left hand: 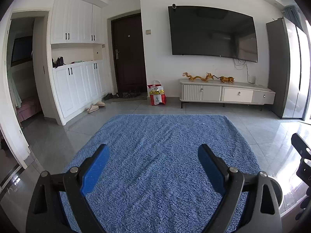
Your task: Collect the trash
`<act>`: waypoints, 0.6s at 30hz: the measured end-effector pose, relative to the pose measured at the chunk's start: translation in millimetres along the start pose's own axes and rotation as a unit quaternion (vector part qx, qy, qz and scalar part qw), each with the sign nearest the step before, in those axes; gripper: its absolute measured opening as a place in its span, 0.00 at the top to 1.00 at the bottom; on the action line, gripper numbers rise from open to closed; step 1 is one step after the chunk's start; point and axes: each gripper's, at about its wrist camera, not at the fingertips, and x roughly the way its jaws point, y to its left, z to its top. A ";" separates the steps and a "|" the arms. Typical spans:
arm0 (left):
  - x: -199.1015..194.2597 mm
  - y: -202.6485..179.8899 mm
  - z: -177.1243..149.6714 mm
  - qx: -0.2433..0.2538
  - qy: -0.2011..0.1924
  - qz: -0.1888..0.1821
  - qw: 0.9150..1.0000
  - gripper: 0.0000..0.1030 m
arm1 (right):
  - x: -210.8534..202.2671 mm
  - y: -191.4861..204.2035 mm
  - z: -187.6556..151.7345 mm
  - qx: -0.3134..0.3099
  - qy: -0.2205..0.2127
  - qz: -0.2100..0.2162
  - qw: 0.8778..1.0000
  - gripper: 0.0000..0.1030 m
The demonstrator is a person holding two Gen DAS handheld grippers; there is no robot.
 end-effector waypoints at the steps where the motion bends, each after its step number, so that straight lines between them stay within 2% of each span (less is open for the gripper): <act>1: 1.1 0.7 0.1 -0.001 0.000 0.000 1.000 0.10 | 0.3 0.0 -0.1 -0.001 -0.001 -0.001 1.000 0.00; 18: 0.3 -0.5 0.8 0.000 -0.003 -0.003 1.000 0.10 | 2.9 -0.6 -0.2 -0.004 0.003 -0.006 1.000 0.00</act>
